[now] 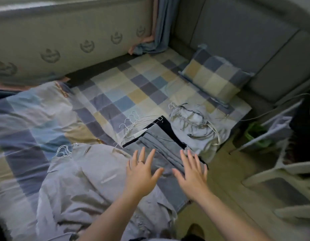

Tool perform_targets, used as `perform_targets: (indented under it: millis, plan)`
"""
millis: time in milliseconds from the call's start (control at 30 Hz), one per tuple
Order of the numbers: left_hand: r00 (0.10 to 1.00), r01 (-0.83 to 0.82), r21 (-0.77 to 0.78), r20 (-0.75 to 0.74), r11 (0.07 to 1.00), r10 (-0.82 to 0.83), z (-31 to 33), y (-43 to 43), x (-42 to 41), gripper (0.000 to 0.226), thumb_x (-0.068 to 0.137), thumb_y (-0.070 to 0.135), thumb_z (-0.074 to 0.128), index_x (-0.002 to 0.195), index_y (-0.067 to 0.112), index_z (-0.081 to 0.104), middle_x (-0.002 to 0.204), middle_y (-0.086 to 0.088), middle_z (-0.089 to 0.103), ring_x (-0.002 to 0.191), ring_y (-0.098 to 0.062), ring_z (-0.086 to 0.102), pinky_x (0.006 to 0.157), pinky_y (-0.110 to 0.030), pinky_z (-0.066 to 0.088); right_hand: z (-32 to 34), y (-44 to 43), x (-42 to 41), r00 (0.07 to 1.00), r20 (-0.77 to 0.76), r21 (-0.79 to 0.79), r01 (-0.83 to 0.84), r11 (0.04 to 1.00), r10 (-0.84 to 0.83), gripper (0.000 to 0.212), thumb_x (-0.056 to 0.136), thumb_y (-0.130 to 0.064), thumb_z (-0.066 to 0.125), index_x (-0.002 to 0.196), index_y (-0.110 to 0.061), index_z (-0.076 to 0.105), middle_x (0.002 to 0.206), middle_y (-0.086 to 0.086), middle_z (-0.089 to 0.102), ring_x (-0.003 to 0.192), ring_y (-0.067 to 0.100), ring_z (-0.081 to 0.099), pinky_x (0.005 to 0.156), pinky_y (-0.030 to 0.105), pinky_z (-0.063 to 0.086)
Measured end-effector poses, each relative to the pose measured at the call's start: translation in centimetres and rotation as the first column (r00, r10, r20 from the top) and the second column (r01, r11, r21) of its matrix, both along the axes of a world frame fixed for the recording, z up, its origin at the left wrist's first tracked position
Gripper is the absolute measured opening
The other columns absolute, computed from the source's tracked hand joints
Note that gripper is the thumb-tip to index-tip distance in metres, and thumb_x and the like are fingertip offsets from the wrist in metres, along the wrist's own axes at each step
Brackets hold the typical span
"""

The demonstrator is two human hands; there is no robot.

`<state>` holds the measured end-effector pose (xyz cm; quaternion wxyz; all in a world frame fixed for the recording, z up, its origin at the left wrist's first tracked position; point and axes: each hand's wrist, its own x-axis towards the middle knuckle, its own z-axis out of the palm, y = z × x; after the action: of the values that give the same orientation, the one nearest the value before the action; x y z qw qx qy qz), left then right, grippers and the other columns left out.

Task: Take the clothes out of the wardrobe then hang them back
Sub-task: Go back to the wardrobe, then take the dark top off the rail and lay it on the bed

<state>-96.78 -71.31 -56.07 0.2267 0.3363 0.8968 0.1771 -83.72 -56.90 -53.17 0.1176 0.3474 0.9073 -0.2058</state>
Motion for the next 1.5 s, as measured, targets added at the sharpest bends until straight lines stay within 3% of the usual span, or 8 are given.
perform_targets:
  millis: [367, 600, 767, 933, 1067, 1300, 1400, 1500]
  plan:
    - [0.927, 0.371, -0.002, -0.066, 0.929, -0.370, 2.4, 23.8, 19.4, 0.075, 0.091, 0.076, 0.022, 0.154, 0.047, -0.006, 0.165, 0.006, -0.013, 0.151, -0.023, -0.015, 0.121, -0.052, -0.005, 2.4, 18.9, 24.0, 0.948, -0.058, 0.089, 0.317, 0.944, -0.313, 0.070, 0.096, -0.064, 0.023, 0.151, -0.041, -0.015, 0.160, -0.011, -0.022, 0.148, 0.019, -0.020, 0.118, 0.054, -0.007]
    - [0.736, 0.671, 0.027, -0.149, 0.741, -0.660, 4.7, 38.1, 32.9, 0.076, 0.091, 0.076, 0.024, 0.155, 0.045, -0.004, 0.166, 0.006, -0.010, 0.152, -0.022, -0.013, 0.120, -0.050, -0.005, 4.6, 27.0, 39.9, 0.790, -0.143, 0.079, 0.610, 0.789, -0.596, 0.070, 0.096, -0.064, 0.024, 0.150, -0.044, -0.016, 0.160, -0.013, -0.022, 0.148, 0.018, -0.021, 0.119, 0.054, -0.006]
    - [0.502, 0.864, 0.082, -0.202, 0.496, -0.841, 7.8, 46.8, 42.6, 0.079, 0.085, 0.080, 0.012, 0.154, 0.046, -0.007, 0.165, 0.007, -0.014, 0.151, -0.022, -0.018, 0.120, -0.050, -0.010, 6.3, 29.8, 50.1, 0.599, -0.209, 0.104, 0.800, 0.591, -0.773, 0.071, 0.096, -0.064, 0.025, 0.150, -0.044, -0.017, 0.161, -0.012, -0.022, 0.147, 0.016, -0.022, 0.119, 0.054, -0.008]
    - [0.248, 0.965, 0.157, -0.273, 0.211, -0.930, 10.0, 55.1, 53.3, 0.076, 0.089, 0.078, 0.017, 0.155, 0.045, -0.003, 0.165, 0.008, -0.013, 0.151, -0.021, -0.016, 0.120, -0.050, -0.008, 8.7, 31.4, 59.1, 0.378, -0.297, 0.159, 0.925, 0.345, -0.877, 0.068, 0.097, -0.063, 0.025, 0.152, -0.043, -0.010, 0.162, -0.013, -0.015, 0.149, 0.018, -0.017, 0.118, 0.053, -0.008]
    - [0.032, 0.982, 0.186, -0.333, -0.033, -0.942, 12.6, 61.3, 62.6, 0.079, 0.085, 0.080, 0.013, 0.155, 0.045, -0.002, 0.165, 0.007, -0.010, 0.152, -0.021, -0.012, 0.121, -0.051, -0.003, 11.2, 33.1, 65.6, 0.202, -0.344, 0.249, 0.961, 0.118, -0.917, 0.077, 0.086, -0.074, 0.007, 0.153, -0.041, -0.008, 0.163, -0.010, -0.010, 0.150, 0.019, -0.013, 0.117, 0.054, -0.007]
    - [-0.253, 0.831, 0.324, -0.502, -0.451, -0.827, 22.8, 69.6, 78.6, 0.091, 0.077, 0.089, 0.003, 0.155, 0.043, 0.008, 0.166, 0.005, -0.001, 0.152, -0.021, -0.005, 0.120, -0.049, 0.002, 20.8, 35.1, 75.4, -0.079, -0.476, 0.373, 0.884, -0.282, -0.876, 0.078, 0.083, -0.074, 0.004, 0.150, -0.041, -0.015, 0.157, -0.016, -0.023, 0.149, 0.017, -0.018, 0.117, 0.049, -0.012]
    - [-0.310, 0.729, 0.355, -0.592, -0.586, -0.744, 28.3, 71.6, 85.0, 0.084, 0.081, 0.085, 0.012, 0.154, 0.045, 0.009, 0.166, 0.005, 0.003, 0.152, -0.021, -0.002, 0.121, -0.049, 0.005, 26.2, 35.0, 78.6, -0.124, -0.531, 0.449, 0.798, -0.402, -0.838, 0.077, 0.084, -0.075, 0.005, 0.149, -0.042, -0.018, 0.159, -0.014, -0.021, 0.148, 0.015, -0.021, 0.118, 0.048, -0.013]
    - [-0.338, 0.620, 0.375, -0.664, -0.689, -0.667, 33.9, 72.3, 90.2, 0.085, 0.079, 0.087, 0.008, 0.154, 0.046, 0.007, 0.166, 0.007, 0.000, 0.152, -0.021, -0.003, 0.121, -0.049, 0.004, 31.9, 34.6, 81.0, -0.135, -0.574, 0.536, 0.683, -0.496, -0.807, 0.074, 0.086, -0.074, 0.005, 0.148, -0.044, -0.022, 0.159, -0.015, -0.024, 0.146, 0.012, -0.026, 0.119, 0.047, -0.013]
